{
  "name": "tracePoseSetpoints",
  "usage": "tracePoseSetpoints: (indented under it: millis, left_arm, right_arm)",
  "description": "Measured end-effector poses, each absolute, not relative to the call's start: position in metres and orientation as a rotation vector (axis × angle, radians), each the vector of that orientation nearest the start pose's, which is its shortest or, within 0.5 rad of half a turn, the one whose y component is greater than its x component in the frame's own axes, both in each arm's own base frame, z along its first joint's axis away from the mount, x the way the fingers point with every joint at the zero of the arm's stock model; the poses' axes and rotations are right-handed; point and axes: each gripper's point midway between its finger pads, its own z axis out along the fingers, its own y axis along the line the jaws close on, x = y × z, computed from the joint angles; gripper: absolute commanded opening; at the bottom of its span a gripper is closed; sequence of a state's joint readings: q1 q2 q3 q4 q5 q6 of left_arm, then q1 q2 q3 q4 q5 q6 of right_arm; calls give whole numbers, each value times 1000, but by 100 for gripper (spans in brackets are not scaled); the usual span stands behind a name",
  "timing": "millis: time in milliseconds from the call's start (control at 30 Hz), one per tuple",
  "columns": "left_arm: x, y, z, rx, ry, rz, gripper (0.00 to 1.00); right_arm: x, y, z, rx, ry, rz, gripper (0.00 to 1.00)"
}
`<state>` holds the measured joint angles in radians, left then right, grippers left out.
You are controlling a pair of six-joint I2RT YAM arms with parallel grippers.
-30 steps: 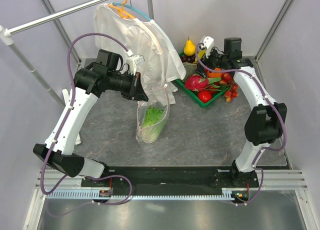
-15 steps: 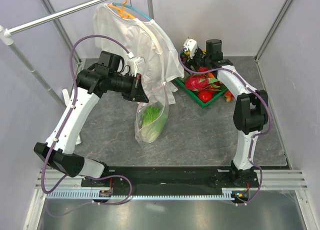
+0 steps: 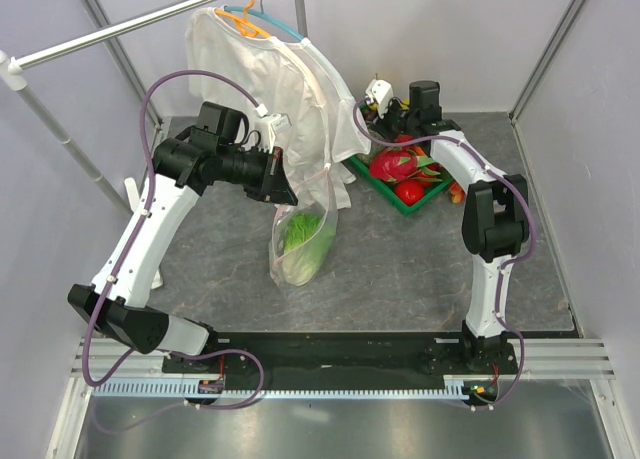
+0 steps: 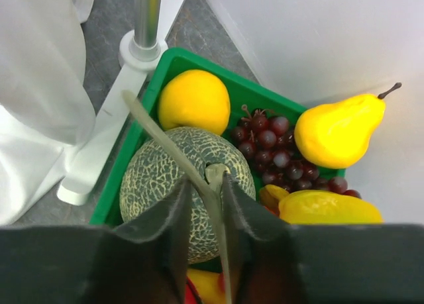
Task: Place the food in the zip-top bag and seal the zipper
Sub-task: Pick up the fake fruit from the bin.
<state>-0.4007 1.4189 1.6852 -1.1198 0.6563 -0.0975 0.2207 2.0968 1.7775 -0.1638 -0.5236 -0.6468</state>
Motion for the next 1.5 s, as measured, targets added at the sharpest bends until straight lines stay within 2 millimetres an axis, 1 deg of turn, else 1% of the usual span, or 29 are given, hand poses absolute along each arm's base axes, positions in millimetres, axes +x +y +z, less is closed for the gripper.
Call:
tracePoseSetpoints:
  millis: [67,100,167,300,367,500,667,767,867,933,1000,1100,1200,1233,1267,1367,1433,1500]
  left_arm:
    - [241,-222,311,670,2343,-1021,2]
    - [241,-222,310,670,2344,-1021,2]
    - [241,-222,310,669,2347,-1021,2]
    - [242,-222,308,668,2352,-1021,2]
    - [242,-222,308,668,2354,-1022,2]
    - [242,-222,307,668,2355,-1022,2]
    - [242,-222,306,667,2357,-1022,2]
    - [242,-222,305,667,2360,-1021,2]
    - [242,-222,304,665,2366,-1021,2]
    - [242,-222,302,662,2373,-1021,2]
    - [242,-220,300,655,2379,-1019,2]
    - [244,-218,300,644,2381,-1016,2]
    - [246,-216,300,629,2383,-1013,2]
    - [247,-215,299,626,2384,-1012,2]
    - [247,-215,299,623,2384,-1013,2]
    - [248,-214,299,616,2388,-1012,2]
    - [248,-213,298,613,2390,-1011,2]
    - [248,-213,297,609,2394,-1011,2]
  right_arm:
    - [573,196,185,-1108,1641,261,11]
    - [574,196,187,-1108,1633,255,5]
    - [576,197,191,-1097,1623,253,1]
    - [579,196,194,-1077,1618,256,0]
    - [581,198,199,-1062,1600,255,0]
    - [589,200,214,-1017,1553,251,0]
    - [592,203,228,-968,1528,269,0]
    - [591,203,236,-945,1526,280,0]
    - [588,201,251,-912,1520,290,0]
    - [584,197,269,-885,1506,288,0]
    - [579,189,291,-846,1491,275,0]
    - [567,171,331,-794,1450,250,0]
    - [546,148,380,-743,1390,209,0]
    - [540,143,392,-734,1374,199,0]
    - [531,136,408,-721,1355,185,0]
    - [506,127,441,-706,1314,162,0]
    - [485,124,456,-708,1301,163,0]
    - [462,123,467,-713,1296,171,0]
